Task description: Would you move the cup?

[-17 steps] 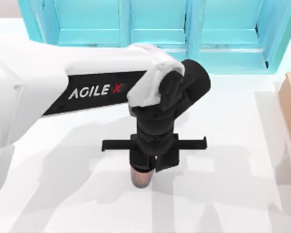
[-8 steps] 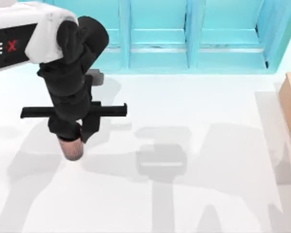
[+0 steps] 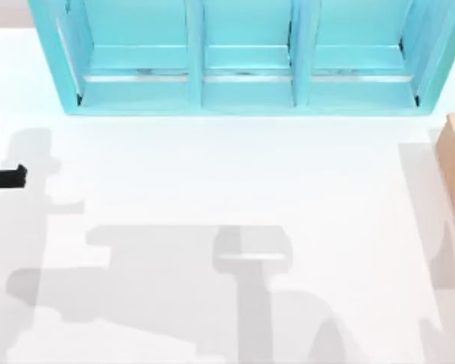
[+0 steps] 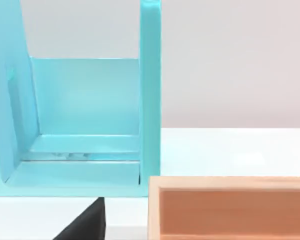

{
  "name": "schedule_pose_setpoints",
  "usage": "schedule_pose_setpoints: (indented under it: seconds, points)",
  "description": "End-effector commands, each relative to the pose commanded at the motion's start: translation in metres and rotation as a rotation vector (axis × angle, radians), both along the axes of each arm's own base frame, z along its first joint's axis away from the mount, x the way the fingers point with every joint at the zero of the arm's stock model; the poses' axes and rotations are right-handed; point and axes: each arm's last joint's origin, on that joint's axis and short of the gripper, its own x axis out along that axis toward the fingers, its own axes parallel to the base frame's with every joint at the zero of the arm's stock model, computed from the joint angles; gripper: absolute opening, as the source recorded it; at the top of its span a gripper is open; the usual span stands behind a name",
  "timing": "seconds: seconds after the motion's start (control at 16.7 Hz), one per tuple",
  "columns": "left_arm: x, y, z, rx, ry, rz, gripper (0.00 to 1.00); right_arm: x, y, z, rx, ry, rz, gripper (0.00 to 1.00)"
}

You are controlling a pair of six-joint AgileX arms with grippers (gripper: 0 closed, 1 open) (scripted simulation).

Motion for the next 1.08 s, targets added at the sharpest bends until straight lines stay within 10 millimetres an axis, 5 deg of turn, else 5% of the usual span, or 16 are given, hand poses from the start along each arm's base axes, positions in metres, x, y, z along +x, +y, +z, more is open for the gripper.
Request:
schedule_pose_setpoints:
  seconds: [0.42,0.84,1.08]
  points:
    - [-0.005,0.007,0.002,-0.001,-0.010,-0.005,0.00,0.000,0.000,0.000,0.000,0.000,0.000,1.00]
    - [-0.005,0.012,-0.053,-0.003,-0.018,0.001,0.00,0.000,0.000,0.000,0.000,0.000,0.000,1.00]
    - [-0.007,0.012,-0.062,-0.005,-0.010,0.000,0.00,0.000,0.000,0.000,0.000,0.000,0.000,1.00]
